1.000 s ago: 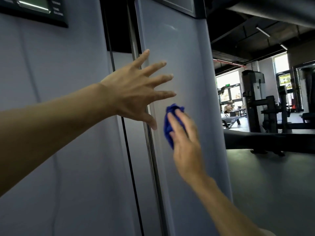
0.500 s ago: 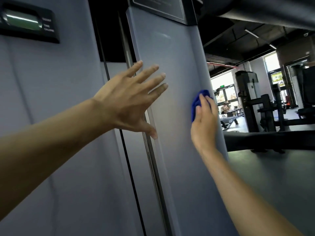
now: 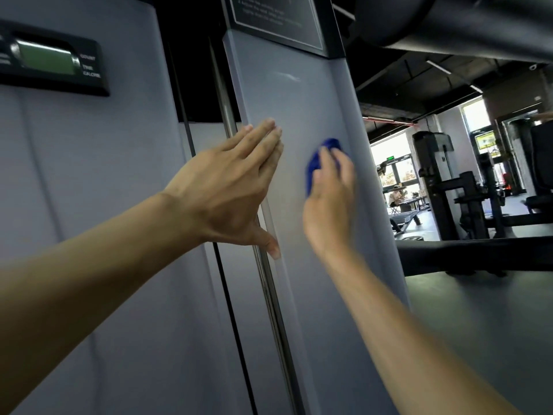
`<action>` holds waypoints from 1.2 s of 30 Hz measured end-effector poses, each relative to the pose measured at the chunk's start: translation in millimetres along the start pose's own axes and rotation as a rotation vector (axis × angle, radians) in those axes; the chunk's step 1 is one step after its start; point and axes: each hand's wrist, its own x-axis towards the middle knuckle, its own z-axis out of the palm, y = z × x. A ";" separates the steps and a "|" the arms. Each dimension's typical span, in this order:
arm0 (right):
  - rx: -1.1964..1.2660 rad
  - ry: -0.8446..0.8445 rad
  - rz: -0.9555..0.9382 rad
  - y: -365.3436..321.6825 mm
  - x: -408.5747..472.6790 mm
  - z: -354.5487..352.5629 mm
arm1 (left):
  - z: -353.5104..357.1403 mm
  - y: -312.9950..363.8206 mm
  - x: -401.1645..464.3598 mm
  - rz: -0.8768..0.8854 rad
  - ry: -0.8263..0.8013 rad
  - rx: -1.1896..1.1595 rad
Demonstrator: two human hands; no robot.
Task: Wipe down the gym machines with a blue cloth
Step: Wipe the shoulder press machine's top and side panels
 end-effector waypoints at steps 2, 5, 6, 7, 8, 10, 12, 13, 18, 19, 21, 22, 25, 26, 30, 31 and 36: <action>0.037 -0.111 -0.260 -22.6 -25.6 1.8 | -1.5 1.8 -1.7 -0.026 0.044 0.010; -0.023 -0.154 -0.344 2.5 -11.0 -9.7 | -7.1 5.1 -4.8 -0.079 -0.020 0.007; -0.030 -0.109 -0.217 16.2 0.3 -11.7 | -7.8 5.6 -5.5 -0.098 -0.041 -0.001; -0.007 -0.057 -0.039 24.8 10.8 -13.5 | -9.3 6.0 -5.8 -0.110 -0.052 -0.014; 0.007 -0.009 0.111 27.3 16.0 -13.8 | -9.6 6.8 -6.0 -0.116 -0.062 -0.028; 0.009 0.010 0.227 8.9 7.7 -10.4 | -9.3 7.7 -5.8 -0.118 -0.072 -0.044; 0.050 -0.035 0.148 -20.9 -15.7 -6.8 | -11.0 8.7 -5.0 -0.115 -0.093 -0.058; 0.093 -0.052 0.095 -33.9 -27.7 -6.2 | -12.2 9.0 -3.6 -0.105 -0.105 -0.064; 0.174 -0.020 0.050 -66.3 -46.5 1.9 | -24.0 -32.9 6.0 -0.035 -0.054 -0.006; 0.163 -0.007 0.049 -70.2 -44.3 4.9 | -28.4 -50.2 8.2 -0.052 -0.038 0.028; 0.150 -0.004 0.014 -81.0 -39.7 10.4 | -35.9 -87.4 14.9 -0.123 -0.040 0.097; 0.150 -0.013 -0.009 -87.9 -37.1 13.6 | -38.9 -103.7 19.0 -0.164 -0.059 0.120; 0.112 0.002 -0.100 -115.0 -13.5 27.7 | -44.7 -135.6 31.3 -0.217 -0.110 0.123; 0.091 0.016 -0.127 -123.6 1.6 33.7 | -45.3 -140.1 34.8 -0.210 -0.123 0.116; 0.069 0.033 -0.126 -147.9 89.8 55.9 | -45.7 -144.4 39.7 -0.168 -0.142 0.104; 0.066 0.035 -0.111 -149.9 105.8 57.1 | -46.0 -144.0 39.1 -0.164 -0.145 0.098; 0.053 0.021 -0.185 -130.4 88.5 48.7 | -43.7 -146.4 40.4 -0.128 -0.147 0.096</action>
